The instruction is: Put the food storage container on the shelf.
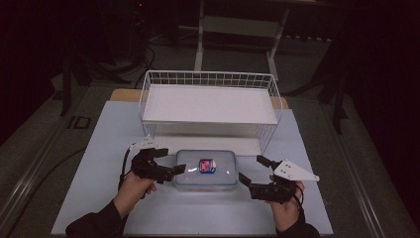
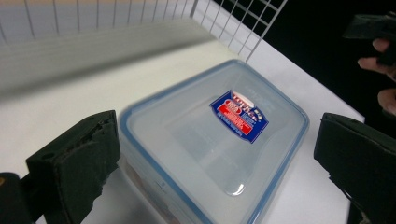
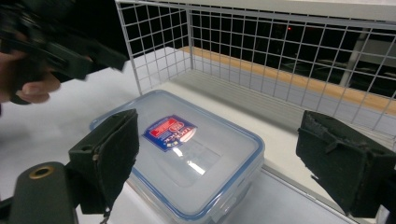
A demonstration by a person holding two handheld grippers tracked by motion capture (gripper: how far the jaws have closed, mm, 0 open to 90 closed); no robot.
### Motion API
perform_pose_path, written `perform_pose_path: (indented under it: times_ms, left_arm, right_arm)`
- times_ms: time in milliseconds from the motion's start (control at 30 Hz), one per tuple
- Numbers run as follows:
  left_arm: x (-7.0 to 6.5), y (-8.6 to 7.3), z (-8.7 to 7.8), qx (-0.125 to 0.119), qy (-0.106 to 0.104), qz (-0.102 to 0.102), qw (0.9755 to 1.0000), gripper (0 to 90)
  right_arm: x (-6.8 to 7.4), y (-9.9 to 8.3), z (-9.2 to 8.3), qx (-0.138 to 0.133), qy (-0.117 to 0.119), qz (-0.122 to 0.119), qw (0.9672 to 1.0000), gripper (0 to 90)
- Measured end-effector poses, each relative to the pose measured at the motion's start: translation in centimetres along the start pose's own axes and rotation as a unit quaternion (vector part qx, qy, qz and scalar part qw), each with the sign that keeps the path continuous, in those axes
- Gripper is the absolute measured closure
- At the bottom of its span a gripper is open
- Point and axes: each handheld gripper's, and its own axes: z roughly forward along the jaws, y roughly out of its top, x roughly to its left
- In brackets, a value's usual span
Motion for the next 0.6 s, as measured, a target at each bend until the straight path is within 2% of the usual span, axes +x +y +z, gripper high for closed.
perform_pose_path:
  times_ms: [67,100,167,200,300,333,400,533,567,600]
  left_arm:
    - [0.6,-0.1,0.6,0.025,-0.001,-0.024,0.9994,0.3]
    - [1.1,-0.4,0.9,0.035,-0.008,-0.045,0.9983,0.3]
    - [1.9,-0.8,1.5,0.054,-0.009,-0.067,0.9963,0.3]
    - [2.1,-1.0,1.6,0.056,-0.014,-0.078,0.9952,0.4]
    - [3.4,-1.5,2.0,0.065,-0.031,-0.133,0.9885,0.4]
    - [3.6,-1.7,2.0,0.065,-0.035,-0.141,0.9872,0.4]
    - [4.2,-1.9,2.2,0.072,-0.047,-0.164,0.9827,0.4]
    - [5.4,-2.4,2.5,0.081,-0.061,-0.209,0.9726,5.0]
    - [5.4,-2.4,2.5,0.081,-0.061,-0.209,0.9726,8.3]
    - [6.0,-2.7,2.5,0.084,-0.074,-0.230,0.9667,14.8]
  right_arm:
    - [-0.1,0.0,0.1,0.009,-0.004,0.008,0.9999,12.7]
    - [-0.2,-0.1,0.2,0.018,-0.001,0.018,0.9997,10.3]
    - [-0.2,-0.2,0.4,0.021,0.003,0.026,0.9995,10.3]
    - [-0.3,-0.3,0.5,0.025,0.001,0.029,0.9993,10.3]
    - [-0.4,-0.6,1.0,0.034,0.003,0.042,0.9985,10.3]
    - [-0.4,-0.7,1.1,0.039,-0.003,0.038,0.9985,10.3]
    - [-0.3,-0.8,1.3,0.048,0.003,0.039,0.9981,10.3]
    - [-0.3,-0.8,1.7,0.056,0.008,0.039,0.9977,10.5]
    - [-0.3,-0.8,1.7,0.056,0.008,0.039,0.9977,10.5]
    - [-0.3,-0.9,1.9,0.059,0.010,0.042,0.9973,10.6]
